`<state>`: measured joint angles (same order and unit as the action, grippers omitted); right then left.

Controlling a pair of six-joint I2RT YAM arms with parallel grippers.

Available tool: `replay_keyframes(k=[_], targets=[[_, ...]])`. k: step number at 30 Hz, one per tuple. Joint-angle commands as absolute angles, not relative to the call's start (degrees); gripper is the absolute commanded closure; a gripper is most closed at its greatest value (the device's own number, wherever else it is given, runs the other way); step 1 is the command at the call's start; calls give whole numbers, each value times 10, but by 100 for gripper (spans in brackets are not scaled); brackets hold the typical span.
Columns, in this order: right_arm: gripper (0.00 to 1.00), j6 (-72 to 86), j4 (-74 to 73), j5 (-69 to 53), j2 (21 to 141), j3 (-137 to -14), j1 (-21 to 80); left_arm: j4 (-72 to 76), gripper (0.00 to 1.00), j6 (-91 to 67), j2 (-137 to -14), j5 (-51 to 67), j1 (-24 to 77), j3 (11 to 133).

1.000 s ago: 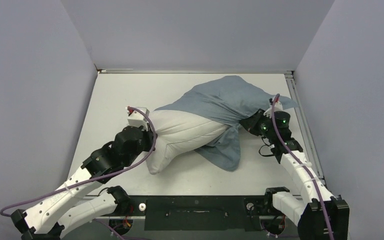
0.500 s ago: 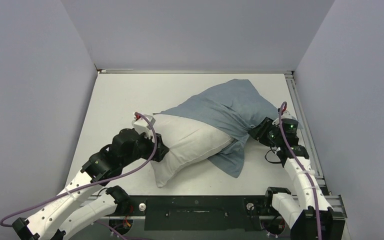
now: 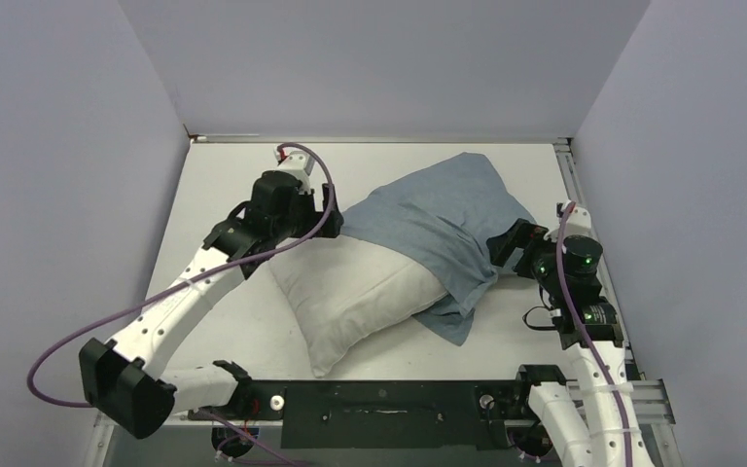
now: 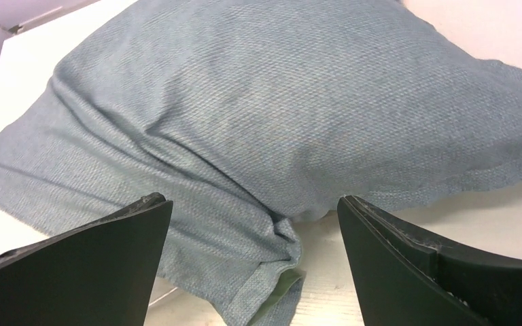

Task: Remove the pillowcase from the pillow

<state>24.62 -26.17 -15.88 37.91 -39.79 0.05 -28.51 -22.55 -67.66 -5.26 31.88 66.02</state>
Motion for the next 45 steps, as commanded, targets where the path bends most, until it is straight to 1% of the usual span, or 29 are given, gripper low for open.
replay_keyframes(k=[1, 2, 3, 4, 8, 12, 19, 22, 25, 30, 34, 36, 37, 38, 39, 41, 43, 44, 45], targets=[[0, 221, -267, -184, 375, -433, 21, -232, 12, -264, -714, -34, 299, 650], [0, 220, -265, -190, 378, -439, 26, -226, 12, -270, -714, -34, 298, 637], [4, 221, -262, -196, 384, -445, 31, -218, 12, -277, -710, -33, 296, 622], [5, 220, -257, -201, 389, -450, 37, -208, 12, -281, -702, -32, 295, 604], [9, 222, -227, -217, 428, -489, 72, -167, 12, -294, -659, -3, 294, 523], [10, 219, -202, -199, 491, -543, 148, -132, 12, -311, -612, 30, 294, 445], [10, 154, -216, -72, 664, -683, 355, -66, 12, -353, -530, 57, 298, 332], [10, 123, -240, -45, 752, -753, 412, -52, 12, -364, -505, 63, 300, 302], [10, 89, -279, -44, 852, -841, 454, -38, 12, -371, -492, 62, 301, 280], [10, 35, -323, -81, 983, -947, 493, 0, 13, -388, -501, 73, 303, 253], [10, 14, -350, -82, 1061, -987, 493, 20, 15, -386, -517, 82, 306, 247], [4, 5, -362, -82, 1089, -996, 493, 30, 18, -386, -520, 77, 306, 237], [2, 4, -366, -80, 1098, -998, 493, 34, 21, -386, -524, 75, 306, 232], [11, 4, -369, -75, 1105, -999, 492, 38, 26, -386, -528, 72, 306, 227], [22, 4, -371, -67, 1110, -999, 490, 41, 32, -386, -534, 71, 306, 222], [47, 5, -372, -52, 1113, -996, 481, 48, 47, -388, -550, 72, 306, 215], [65, 9, -373, -41, 1109, -996, 473, 54, 65, -393, -562, 72, 306, 208], [72, 10, -373, -34, 1105, -996, 470, 57, 77, -396, -566, 73, 306, 204], [78, 12, -372, -24, 1099, -995, 467, 58, 86, -397, -567, 74, 306, 202]])
